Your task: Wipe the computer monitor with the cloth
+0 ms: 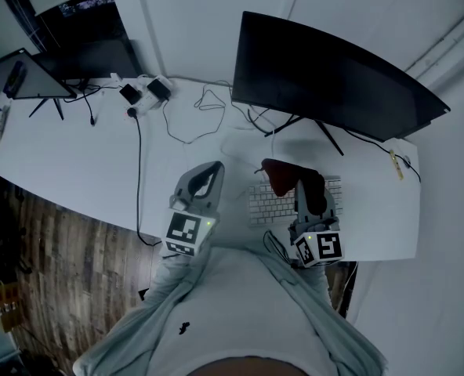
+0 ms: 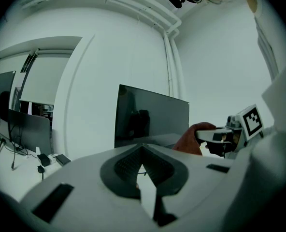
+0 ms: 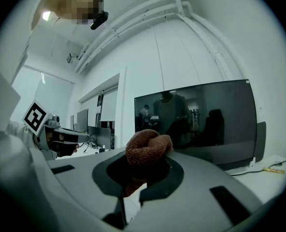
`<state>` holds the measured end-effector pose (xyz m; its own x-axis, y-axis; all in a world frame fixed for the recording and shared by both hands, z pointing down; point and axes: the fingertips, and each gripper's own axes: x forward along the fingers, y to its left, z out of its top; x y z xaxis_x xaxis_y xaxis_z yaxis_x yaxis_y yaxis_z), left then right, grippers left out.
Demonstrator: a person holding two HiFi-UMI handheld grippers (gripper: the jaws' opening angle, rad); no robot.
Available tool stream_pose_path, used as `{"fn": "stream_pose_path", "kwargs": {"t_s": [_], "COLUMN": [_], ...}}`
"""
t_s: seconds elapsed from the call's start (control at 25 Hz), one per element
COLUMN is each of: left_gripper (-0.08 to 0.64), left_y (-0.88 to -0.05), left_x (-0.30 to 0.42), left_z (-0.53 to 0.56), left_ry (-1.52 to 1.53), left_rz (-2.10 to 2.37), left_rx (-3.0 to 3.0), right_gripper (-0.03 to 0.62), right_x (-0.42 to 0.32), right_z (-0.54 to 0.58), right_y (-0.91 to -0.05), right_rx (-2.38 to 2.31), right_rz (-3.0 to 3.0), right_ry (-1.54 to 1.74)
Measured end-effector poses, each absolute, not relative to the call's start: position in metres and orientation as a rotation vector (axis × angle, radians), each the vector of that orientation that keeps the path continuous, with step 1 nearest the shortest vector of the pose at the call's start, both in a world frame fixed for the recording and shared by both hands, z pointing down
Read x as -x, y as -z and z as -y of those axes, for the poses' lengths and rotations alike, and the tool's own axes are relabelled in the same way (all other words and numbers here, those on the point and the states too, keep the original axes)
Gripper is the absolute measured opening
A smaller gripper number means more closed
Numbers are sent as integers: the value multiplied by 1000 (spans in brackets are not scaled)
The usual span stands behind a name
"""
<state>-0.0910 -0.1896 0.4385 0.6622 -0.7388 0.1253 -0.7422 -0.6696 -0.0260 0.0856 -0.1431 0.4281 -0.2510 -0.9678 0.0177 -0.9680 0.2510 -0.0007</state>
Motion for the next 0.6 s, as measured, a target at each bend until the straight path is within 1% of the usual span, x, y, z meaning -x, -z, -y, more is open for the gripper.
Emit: {"fn": "stream_pose_path", "kwargs": {"t_s": [0.6], "left_gripper": [20], "left_y": [-445], "left_x": [98], "left_z": [202], "left_ry": [-200], "left_rz": [1262], "left_rx": [-2814], "right_gripper": [35], "right_x": [-81], "right_z": [153], "right_y": [-434], "right_rx": [-1905], "right_rz": [2451], "right_ry": [-63]}}
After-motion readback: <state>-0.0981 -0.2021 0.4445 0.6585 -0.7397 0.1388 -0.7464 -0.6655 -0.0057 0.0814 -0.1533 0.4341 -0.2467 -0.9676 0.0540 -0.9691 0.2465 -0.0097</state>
